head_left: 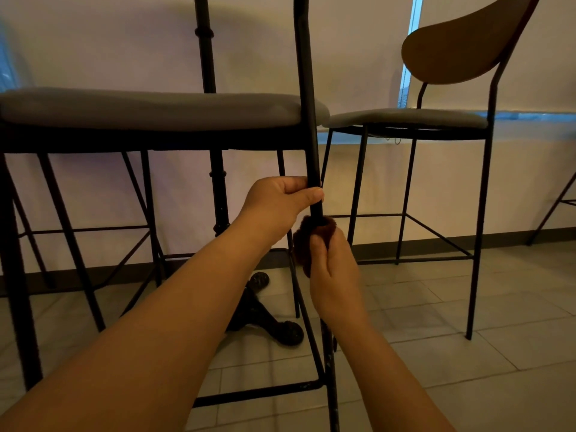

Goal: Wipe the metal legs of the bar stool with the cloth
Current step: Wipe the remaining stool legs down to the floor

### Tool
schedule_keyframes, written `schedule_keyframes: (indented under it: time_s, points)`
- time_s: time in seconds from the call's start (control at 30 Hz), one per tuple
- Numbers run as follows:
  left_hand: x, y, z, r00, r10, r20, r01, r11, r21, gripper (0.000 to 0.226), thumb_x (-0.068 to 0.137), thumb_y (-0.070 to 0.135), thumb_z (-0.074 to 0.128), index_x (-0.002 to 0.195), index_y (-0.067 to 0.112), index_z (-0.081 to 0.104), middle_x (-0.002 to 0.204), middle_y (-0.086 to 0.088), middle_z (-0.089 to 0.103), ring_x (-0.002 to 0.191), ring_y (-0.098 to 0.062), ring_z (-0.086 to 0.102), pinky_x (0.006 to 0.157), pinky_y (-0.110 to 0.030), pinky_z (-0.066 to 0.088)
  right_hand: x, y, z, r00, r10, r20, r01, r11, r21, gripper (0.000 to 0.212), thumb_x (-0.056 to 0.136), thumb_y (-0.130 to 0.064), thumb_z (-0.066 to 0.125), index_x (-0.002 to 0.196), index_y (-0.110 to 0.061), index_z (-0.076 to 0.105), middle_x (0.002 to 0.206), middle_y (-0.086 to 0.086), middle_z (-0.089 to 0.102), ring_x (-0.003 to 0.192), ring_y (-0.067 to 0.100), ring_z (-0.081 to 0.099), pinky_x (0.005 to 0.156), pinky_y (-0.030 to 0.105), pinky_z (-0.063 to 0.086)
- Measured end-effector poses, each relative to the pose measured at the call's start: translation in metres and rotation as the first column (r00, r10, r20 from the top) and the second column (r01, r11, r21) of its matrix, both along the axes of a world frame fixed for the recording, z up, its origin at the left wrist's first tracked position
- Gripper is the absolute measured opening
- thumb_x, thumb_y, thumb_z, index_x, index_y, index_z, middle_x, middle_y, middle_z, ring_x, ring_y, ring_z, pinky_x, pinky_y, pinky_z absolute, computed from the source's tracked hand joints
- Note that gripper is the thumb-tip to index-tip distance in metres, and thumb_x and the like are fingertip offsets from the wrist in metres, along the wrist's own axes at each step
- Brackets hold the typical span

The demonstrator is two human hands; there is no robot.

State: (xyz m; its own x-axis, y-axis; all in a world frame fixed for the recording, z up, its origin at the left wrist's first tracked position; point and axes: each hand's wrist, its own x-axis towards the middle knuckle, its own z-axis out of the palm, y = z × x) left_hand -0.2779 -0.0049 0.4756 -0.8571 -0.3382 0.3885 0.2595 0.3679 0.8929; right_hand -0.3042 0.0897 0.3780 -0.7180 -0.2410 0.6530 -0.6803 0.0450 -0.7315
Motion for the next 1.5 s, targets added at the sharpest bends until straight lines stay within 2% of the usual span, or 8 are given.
schedule_keyframes:
  time_s: [0.1,0.33,0.6,0.77,0.9,1.13,1.33,1.5]
  points:
    - [0.000,0.002,-0.002,1.000,0.016,0.000,-0.016,1.000,-0.003,0.023,0.086,0.025,0.065,0.108,0.022,0.068,0.096,0.013,0.068,0.088,0.004,0.057,0.060,-0.004,0.029,-0.004,-0.003,0.004,0.990,-0.132,-0.051,0.135,0.988,0.074,0.014,0.100,-0.040,0.032,0.103,-0.037,0.046,0.093,-0.014,0.058,0.085,-0.001,0.058,0.064,0.016,0.045]
    - [0.000,0.003,-0.005,0.999,0.035,0.019,-0.035,0.999,-0.025,0.024,0.084,0.027,0.066,0.107,0.022,0.067,0.105,0.008,0.068,0.096,-0.006,0.058,0.072,-0.012,0.033,-0.009,0.013,-0.005,0.908,0.316,0.276,-0.290,0.948,-0.132,0.026,0.096,-0.050,0.029,0.101,-0.052,0.054,0.097,-0.019,0.066,0.088,-0.009,0.063,0.065,0.010,0.051]
    - [-0.003,0.007,-0.012,0.996,0.088,-0.002,-0.088,0.996,-0.027,0.025,0.084,0.030,0.066,0.107,0.021,0.068,0.104,0.005,0.070,0.098,-0.010,0.060,0.066,-0.010,0.034,0.000,-0.002,-0.036,0.966,-0.253,-0.050,0.257,0.961,0.101,0.031,0.094,-0.051,0.027,0.103,-0.032,0.050,0.090,-0.012,0.059,0.083,0.004,0.058,0.068,0.025,0.049]
    - [-0.002,0.007,-0.013,0.997,0.072,-0.006,-0.072,0.997,-0.036,0.020,0.086,0.030,0.064,0.104,0.022,0.069,0.098,0.008,0.070,0.089,-0.003,0.060,0.064,-0.009,0.032,-0.006,0.007,-0.030,0.971,0.072,0.227,-0.071,0.997,-0.015,0.034,0.084,-0.064,0.024,0.093,-0.044,0.050,0.095,-0.010,0.061,0.089,0.009,0.061,0.074,0.031,0.055]
    - [-0.002,0.007,-0.015,0.997,0.073,-0.006,-0.073,0.996,-0.053,0.019,0.086,0.030,0.064,0.103,0.023,0.069,0.089,0.013,0.067,0.081,0.004,0.055,0.064,-0.009,0.032,-0.008,0.019,-0.030,0.880,0.329,0.342,-0.308,0.944,-0.114,0.034,0.084,-0.060,0.031,0.107,-0.046,0.051,0.103,-0.013,0.062,0.088,-0.003,0.064,0.064,0.013,0.052]
    - [-0.003,0.008,-0.018,0.997,0.077,-0.006,-0.078,0.996,-0.051,0.019,0.086,0.029,0.064,0.102,0.023,0.069,0.084,0.016,0.065,0.086,-0.001,0.059,0.071,-0.012,0.037,-0.002,0.013,-0.050,0.992,0.029,0.122,-0.039,0.996,0.081,0.022,0.093,-0.050,0.027,0.095,-0.041,0.047,0.096,-0.005,0.062,0.090,0.007,0.060,0.076,0.030,0.055]
    - [-0.001,0.009,-0.020,0.998,0.056,-0.006,-0.056,0.998,-0.034,0.017,0.086,0.029,0.064,0.101,0.022,0.069,0.083,0.016,0.066,0.084,0.002,0.059,0.063,-0.006,0.033,-0.005,0.022,-0.039,0.848,0.288,0.445,-0.278,0.956,-0.091,0.026,0.099,-0.047,0.024,0.098,-0.044,0.050,0.097,-0.015,0.057,0.070,-0.019,0.059,0.048,0.001,0.042]
    - [-0.001,0.010,-0.021,0.999,0.051,-0.016,-0.051,0.999,-0.015,0.015,0.086,0.027,0.064,0.100,0.023,0.069,0.082,0.016,0.066,0.077,0.008,0.057,0.056,-0.001,0.035,0.004,0.024,-0.051,0.885,0.300,0.356,-0.300,0.952,-0.056,0.022,0.093,-0.049,0.029,0.103,-0.045,0.048,0.101,-0.018,0.058,0.083,-0.021,0.056,0.062,-0.001,0.043]
